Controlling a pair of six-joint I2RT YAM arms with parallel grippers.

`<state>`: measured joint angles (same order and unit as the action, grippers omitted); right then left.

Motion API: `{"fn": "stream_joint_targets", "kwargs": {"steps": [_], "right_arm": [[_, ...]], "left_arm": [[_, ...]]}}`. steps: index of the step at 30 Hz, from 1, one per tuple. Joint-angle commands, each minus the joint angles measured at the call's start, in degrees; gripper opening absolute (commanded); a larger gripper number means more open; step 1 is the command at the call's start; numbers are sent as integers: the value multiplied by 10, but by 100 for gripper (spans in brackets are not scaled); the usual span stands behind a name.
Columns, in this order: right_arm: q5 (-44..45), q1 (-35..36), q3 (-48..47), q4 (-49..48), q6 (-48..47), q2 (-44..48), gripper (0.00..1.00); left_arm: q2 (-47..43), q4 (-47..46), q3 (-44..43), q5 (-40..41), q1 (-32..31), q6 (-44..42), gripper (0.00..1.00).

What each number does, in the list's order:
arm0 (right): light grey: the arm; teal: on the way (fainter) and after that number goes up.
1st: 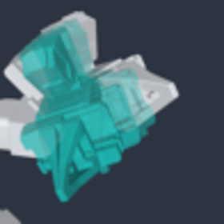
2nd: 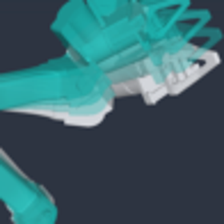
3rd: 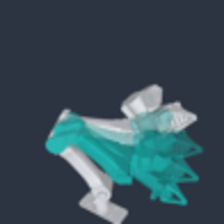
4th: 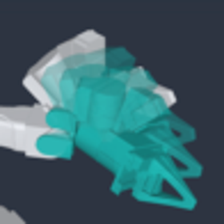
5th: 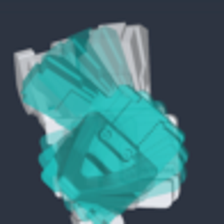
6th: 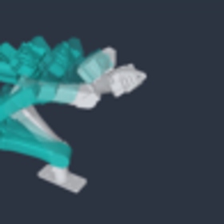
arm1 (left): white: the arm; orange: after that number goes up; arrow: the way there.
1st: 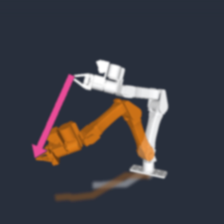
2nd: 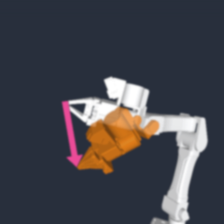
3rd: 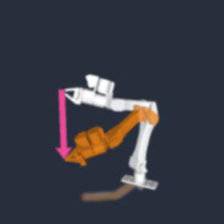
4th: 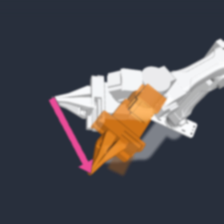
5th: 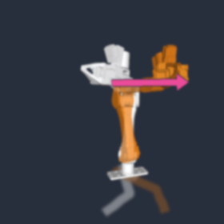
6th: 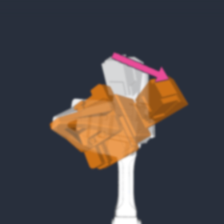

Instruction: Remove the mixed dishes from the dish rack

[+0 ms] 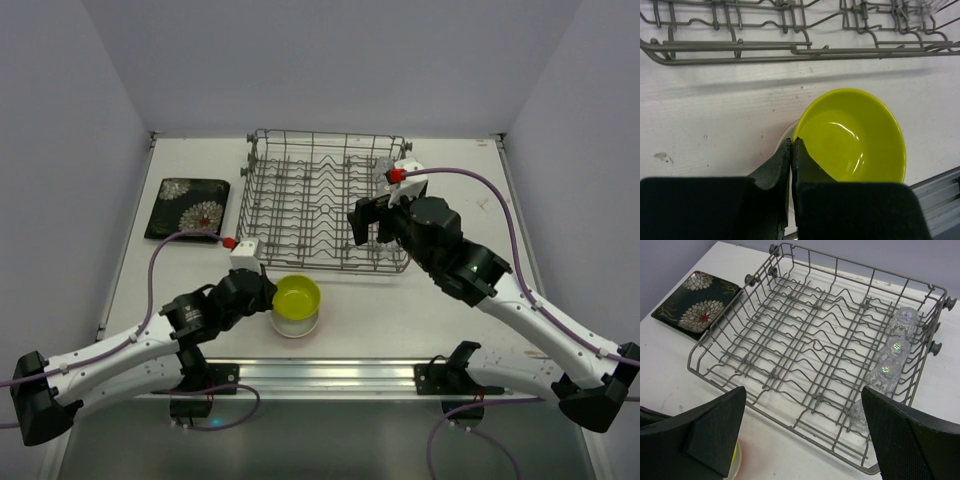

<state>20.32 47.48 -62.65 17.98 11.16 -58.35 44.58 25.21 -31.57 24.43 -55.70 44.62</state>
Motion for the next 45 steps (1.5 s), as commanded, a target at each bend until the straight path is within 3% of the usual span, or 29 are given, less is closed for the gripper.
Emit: {"fn": "stream_joint_targets", "kwargs": {"steps": [1,5,15,21,24,25,28,36,37,41,43,44,45], "right_arm": [[18,-5,-8,-15,6,10,99],[13,-6,-8,-15,5,1,99],[-5,-9,-5,-14,4,1,99],[-36,-36,-7,-8,24,-24,99],[-65,-62,-10,2,43,-37,99],[-70,-67,-10,4,47,-39,99],[-89,-92,-16,19,63,-51,99],[-123,-158,-26,62,88,-88,99],[-128,-161,-25,64,87,-92,99],[-137,-171,-22,67,84,-95,99],[-142,-172,-22,67,82,-92,99],[-143,-172,-23,67,82,-91,99],[-144,-172,-23,66,81,-91,99]], "left_arm": [[-26,-67,42,39,-5,49,0],[-48,-136,99,19,-5,50,0],[-69,-164,145,29,-12,56,0],[-76,-161,142,31,-15,52,30],[-69,-146,133,32,-20,55,49],[-68,-141,127,34,-21,57,60],[-70,-122,108,38,-28,57,75],[-87,-37,8,64,-38,25,94],[-85,-9,-21,86,-38,18,100],[-51,79,-109,195,-34,1,100],[3,115,-174,224,8,-3,100],[23,114,-190,208,36,-30,100],[54,84,-210,140,117,-50,100]]}}
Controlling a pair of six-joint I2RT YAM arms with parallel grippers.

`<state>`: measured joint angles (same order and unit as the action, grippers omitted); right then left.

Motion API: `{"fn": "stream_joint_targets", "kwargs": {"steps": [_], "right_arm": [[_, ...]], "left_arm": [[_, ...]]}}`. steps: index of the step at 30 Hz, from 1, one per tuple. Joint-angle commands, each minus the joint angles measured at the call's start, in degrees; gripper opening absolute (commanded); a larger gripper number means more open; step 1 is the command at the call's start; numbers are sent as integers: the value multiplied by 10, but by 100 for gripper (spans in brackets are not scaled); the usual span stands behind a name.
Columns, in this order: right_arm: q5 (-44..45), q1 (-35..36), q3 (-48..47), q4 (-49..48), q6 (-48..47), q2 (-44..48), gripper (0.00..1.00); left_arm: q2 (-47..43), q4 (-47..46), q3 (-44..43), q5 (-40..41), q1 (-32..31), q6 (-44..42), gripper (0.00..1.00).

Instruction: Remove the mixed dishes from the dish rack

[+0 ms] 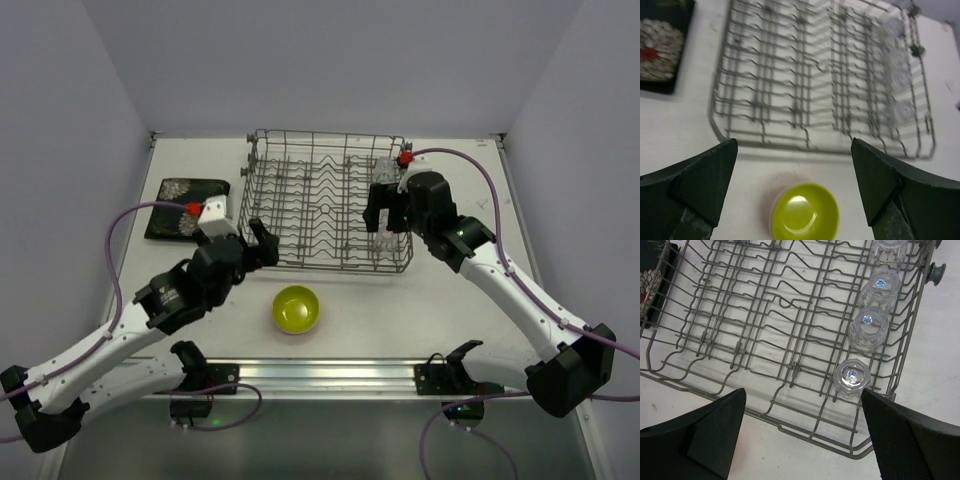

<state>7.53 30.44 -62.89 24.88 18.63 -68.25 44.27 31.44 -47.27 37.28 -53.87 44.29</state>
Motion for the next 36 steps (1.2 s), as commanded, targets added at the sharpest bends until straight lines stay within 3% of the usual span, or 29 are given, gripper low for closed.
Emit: {"fn": "stream_joint_targets", "kwargs": {"steps": [1,4,6,8,12,17,22,27,31,36], "right_arm": [[-18,-3,-21,-2,5,12,99],[-29,-2,-19,3,-3,21,99],[-32,-2,-15,8,-12,31,99],[-31,-2,-8,9,-15,38,99],[-52,-2,-2,9,-18,46,99],[-51,-2,4,8,-26,48,99],[-39,-2,3,8,-25,38,99],[-1,-27,1,35,5,-1,99],[-35,-39,11,39,11,-47,98],[4,-38,-11,65,31,-138,87]], "left_arm": [[66,2,-54,-27,143,-62,100],[106,-55,-50,-159,297,-98,100],[154,-56,-62,-188,358,-113,100],[186,-55,-64,-194,374,-121,100],[224,-128,-19,-266,376,-126,99],[214,-146,3,-252,376,-133,97],[198,-134,19,-221,359,-129,94],[173,-87,-3,-181,287,-124,98],[152,-50,-34,-159,250,-126,100],[108,-8,-74,-168,250,-147,100]]}}
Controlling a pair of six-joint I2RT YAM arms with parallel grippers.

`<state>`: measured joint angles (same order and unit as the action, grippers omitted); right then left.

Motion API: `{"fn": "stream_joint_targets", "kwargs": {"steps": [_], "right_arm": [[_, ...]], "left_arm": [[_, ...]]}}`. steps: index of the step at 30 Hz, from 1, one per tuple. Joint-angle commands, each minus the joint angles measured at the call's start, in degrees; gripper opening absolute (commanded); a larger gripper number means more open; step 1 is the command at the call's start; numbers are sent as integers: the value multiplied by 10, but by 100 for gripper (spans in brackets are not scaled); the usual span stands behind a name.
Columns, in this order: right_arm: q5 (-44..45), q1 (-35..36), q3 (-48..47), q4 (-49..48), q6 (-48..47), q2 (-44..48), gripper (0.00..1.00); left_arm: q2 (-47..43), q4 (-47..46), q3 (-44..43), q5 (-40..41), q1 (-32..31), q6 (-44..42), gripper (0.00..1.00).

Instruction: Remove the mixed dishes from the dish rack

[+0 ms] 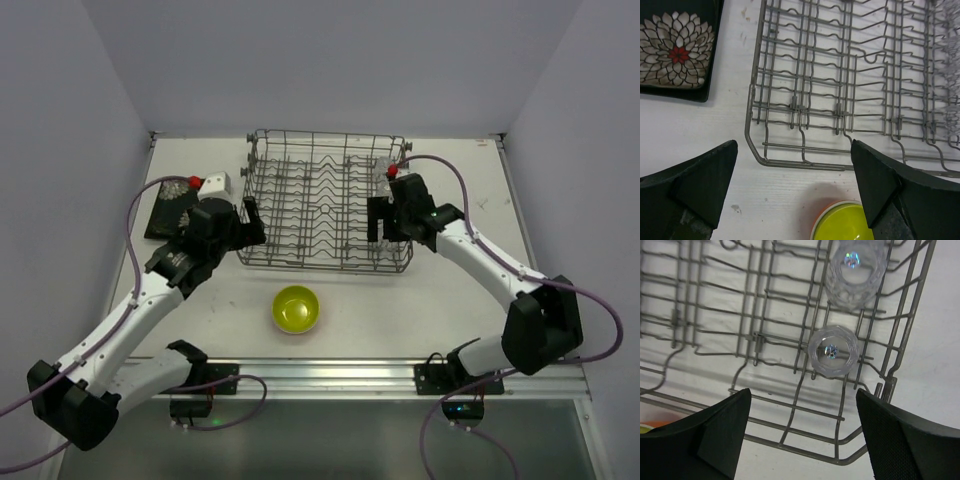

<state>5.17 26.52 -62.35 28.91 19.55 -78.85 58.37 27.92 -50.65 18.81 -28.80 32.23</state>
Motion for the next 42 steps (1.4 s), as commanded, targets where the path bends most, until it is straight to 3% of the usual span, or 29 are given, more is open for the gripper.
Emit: {"fn": "stream_joint_targets", "kwargs": {"steps": [1,6,10,32,42], "right_arm": [[34,0,-19,26,23,-43,85],[48,1,-44,29,33,-91,77],[99,2,-64,50,36,-117,77],[114,4,-108,56,33,-194,69],[124,7,-113,65,34,-192,52]], "left_arm": [[-40,33,-44,16,0,-34,100],[-61,67,-42,25,0,-52,100],[-64,70,-12,23,0,-57,100],[-77,57,13,11,1,-59,100],[-77,55,16,10,0,-60,100]]}}
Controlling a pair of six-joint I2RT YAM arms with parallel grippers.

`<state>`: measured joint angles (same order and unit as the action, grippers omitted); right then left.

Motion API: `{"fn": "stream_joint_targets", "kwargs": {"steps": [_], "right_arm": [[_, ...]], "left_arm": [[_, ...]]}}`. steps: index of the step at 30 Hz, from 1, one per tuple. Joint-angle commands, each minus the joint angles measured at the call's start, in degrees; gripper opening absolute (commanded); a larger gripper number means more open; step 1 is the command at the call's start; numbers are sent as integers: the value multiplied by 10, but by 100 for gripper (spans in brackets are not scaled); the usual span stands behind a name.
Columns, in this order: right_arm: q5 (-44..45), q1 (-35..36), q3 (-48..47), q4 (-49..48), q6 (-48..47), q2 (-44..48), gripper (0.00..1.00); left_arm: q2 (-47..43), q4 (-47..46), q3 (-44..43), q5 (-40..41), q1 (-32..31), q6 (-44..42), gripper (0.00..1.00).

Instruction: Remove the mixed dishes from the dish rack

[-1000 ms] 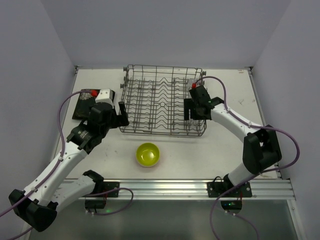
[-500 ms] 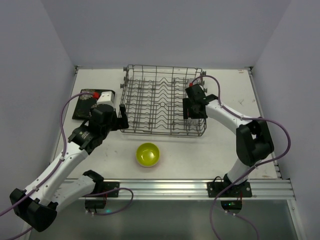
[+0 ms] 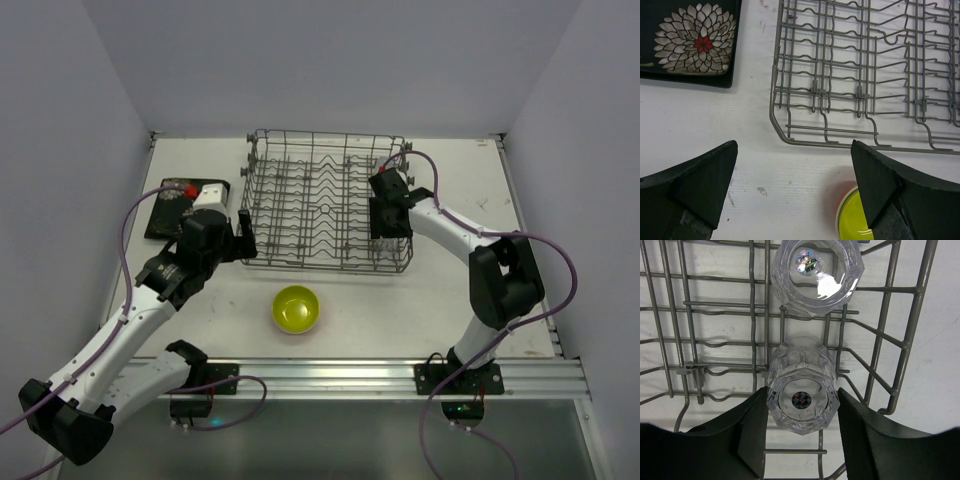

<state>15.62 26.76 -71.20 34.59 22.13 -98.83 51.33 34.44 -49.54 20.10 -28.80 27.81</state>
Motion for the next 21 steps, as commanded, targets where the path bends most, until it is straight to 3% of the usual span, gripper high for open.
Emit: {"fn": "stream_joint_targets", "kwargs": {"steps": [1,11,21], "right_arm": [[19,5,-26,10,7,12,50],[16,7,-31,17,2,32,30],[12,8,-32,22,-1,64,26]], "left_arm": [[-8,-10,5,-3,0,-16,100],[-11,-10,5,-1,0,-15,100],[-11,-10,6,-3,0,-14,100]]}}
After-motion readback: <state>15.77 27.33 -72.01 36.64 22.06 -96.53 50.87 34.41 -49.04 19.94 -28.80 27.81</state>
